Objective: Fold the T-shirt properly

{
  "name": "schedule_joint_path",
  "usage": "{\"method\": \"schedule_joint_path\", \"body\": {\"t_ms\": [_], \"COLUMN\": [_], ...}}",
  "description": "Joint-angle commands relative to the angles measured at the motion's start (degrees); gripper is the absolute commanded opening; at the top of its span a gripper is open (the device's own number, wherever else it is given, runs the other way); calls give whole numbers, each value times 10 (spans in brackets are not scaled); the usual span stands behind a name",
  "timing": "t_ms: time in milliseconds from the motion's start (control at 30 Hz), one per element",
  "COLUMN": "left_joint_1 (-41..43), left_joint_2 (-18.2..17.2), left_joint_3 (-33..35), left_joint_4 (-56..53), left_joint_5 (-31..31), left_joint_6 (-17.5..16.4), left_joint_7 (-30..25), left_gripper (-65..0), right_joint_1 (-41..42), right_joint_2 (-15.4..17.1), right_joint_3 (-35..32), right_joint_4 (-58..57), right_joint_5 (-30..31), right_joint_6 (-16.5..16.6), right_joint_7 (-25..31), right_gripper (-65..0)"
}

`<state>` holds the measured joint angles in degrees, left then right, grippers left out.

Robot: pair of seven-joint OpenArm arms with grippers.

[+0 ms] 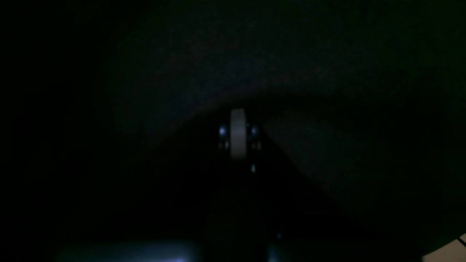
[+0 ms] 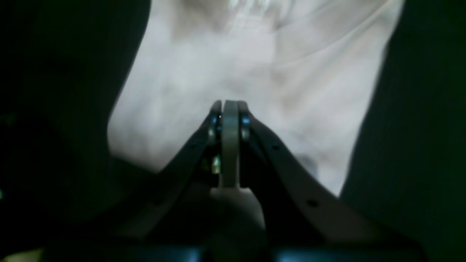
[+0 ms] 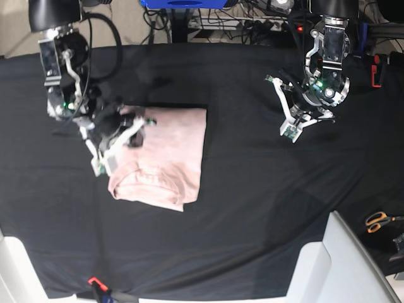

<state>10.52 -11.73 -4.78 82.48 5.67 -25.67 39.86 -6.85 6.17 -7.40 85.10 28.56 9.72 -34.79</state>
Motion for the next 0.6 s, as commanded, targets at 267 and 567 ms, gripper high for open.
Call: {"method": "schedule_joint_path", "body": {"t_ms": [267,567], "left_joint_1": [5,199], "left_joint_2": [-3,-4], "left_joint_3": [2,-5], "left_joint_4": [13,199], "left_joint_5": [-4,2], "left_joint_6": [-7,-5], "left_joint_7": [5,-89], "left_gripper": [-650,-650], "right_joint_1": [-4,-229], "right_joint_2": [-21,19], "right_joint_3": [1,54], "right_joint_4": [-96,203], "right_joint_5": [4,3], "right_joint_6": [3,3], "right_joint_7": [40,40], "right_gripper": [-642,-642]}}
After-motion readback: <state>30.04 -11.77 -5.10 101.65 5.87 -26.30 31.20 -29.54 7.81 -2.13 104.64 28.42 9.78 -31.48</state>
